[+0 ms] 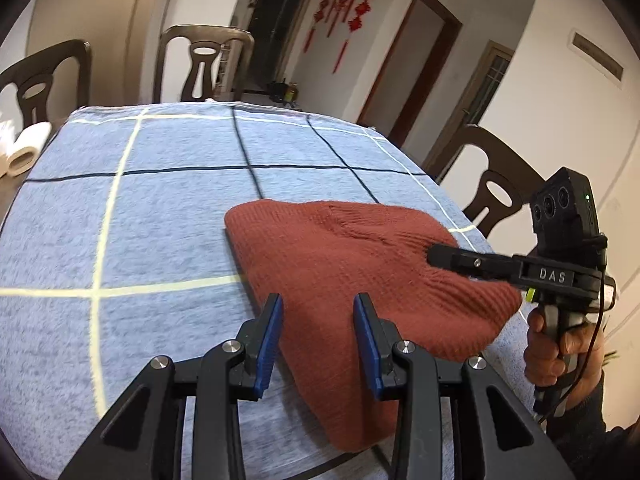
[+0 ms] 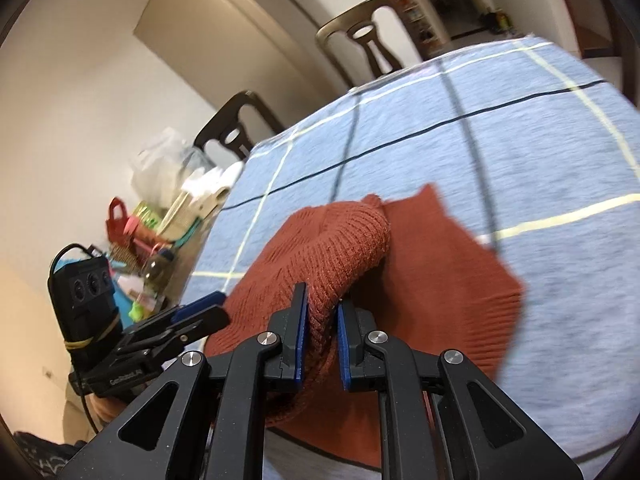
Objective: Fold small clothes
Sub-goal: 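Grasp the folded sweater edge with the right gripper and fold it over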
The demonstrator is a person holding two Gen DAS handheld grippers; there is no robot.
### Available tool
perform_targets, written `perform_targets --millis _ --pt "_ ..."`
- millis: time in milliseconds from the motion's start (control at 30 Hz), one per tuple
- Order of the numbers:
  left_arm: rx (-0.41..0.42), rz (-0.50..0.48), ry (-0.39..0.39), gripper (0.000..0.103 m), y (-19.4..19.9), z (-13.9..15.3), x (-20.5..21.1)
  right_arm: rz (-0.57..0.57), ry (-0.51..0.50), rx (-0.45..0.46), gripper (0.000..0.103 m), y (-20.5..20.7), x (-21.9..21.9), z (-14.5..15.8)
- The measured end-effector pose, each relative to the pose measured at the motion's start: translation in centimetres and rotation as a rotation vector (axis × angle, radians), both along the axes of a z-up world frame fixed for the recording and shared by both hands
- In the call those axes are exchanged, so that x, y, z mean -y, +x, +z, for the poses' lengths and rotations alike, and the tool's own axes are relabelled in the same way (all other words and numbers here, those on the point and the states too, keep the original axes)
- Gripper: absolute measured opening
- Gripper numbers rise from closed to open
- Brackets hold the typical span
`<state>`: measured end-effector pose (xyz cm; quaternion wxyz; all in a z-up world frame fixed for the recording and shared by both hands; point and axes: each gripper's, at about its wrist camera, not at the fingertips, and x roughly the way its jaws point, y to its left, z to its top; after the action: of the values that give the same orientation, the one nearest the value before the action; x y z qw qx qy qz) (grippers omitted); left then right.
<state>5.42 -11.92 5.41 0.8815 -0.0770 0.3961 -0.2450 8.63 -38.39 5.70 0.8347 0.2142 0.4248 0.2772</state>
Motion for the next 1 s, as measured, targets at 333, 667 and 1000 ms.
perform_targets --millis 333,667,1000 --pt "-0.017 -0.063 0.037 0.044 -0.3 -2.1 2.3 -0.108 -0.035 -0.066 0.013 -0.9 4.2 -3.5" --pt "0.028 -0.074 0.053 0.045 -1.5 -0.3 2.2 -0.098 -0.083 0.047 0.016 -3.5 4.9 -0.2" --pt "0.027 -0.124 0.128 0.049 -2.6 -2.2 3.0 0.030 -0.290 0.105 0.014 -6.7 2.4 -2.0"
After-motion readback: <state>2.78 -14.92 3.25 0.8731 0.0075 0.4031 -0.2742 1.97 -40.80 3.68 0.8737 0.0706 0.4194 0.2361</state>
